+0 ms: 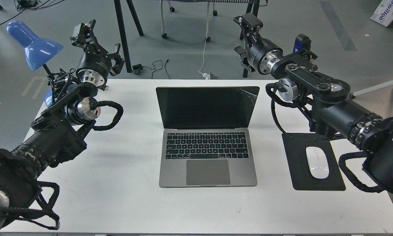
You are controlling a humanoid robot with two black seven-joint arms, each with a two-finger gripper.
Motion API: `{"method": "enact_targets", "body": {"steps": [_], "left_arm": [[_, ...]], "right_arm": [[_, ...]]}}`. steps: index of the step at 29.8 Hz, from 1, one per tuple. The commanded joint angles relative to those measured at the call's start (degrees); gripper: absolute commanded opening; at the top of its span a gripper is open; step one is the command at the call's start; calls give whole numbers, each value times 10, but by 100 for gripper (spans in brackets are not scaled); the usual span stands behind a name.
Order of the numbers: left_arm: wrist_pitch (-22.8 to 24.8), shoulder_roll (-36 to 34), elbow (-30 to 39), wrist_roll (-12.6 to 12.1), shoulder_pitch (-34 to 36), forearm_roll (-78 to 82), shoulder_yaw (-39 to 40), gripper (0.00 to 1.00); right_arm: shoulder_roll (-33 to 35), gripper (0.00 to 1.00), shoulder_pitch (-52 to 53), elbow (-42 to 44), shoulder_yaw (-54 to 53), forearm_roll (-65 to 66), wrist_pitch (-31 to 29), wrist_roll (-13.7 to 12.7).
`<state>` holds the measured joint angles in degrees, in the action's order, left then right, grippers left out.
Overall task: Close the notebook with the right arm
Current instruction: 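Move the right gripper over toward the top of the laptop screen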
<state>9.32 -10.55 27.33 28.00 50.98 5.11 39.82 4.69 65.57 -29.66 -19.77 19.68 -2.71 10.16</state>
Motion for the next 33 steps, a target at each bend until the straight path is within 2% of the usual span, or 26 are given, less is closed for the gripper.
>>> {"method": "enact_targets", "body": {"steps": [1, 12, 26, 33], "left_arm": [[0, 0, 0, 0, 0, 0, 0, 100], [0, -1, 0, 0, 0, 0, 0, 100], [0, -1, 0, 0, 0, 0, 0, 100], [0, -1, -1, 0, 0, 0, 0, 100]], "right_arm": [[1, 100, 10, 0, 36, 8, -2, -4], [1, 100, 23, -4, 145, 8, -13, -5], [8, 100, 26, -14, 149, 7, -99, -6], [50, 100, 25, -86, 150, 7, -131, -6]]}}
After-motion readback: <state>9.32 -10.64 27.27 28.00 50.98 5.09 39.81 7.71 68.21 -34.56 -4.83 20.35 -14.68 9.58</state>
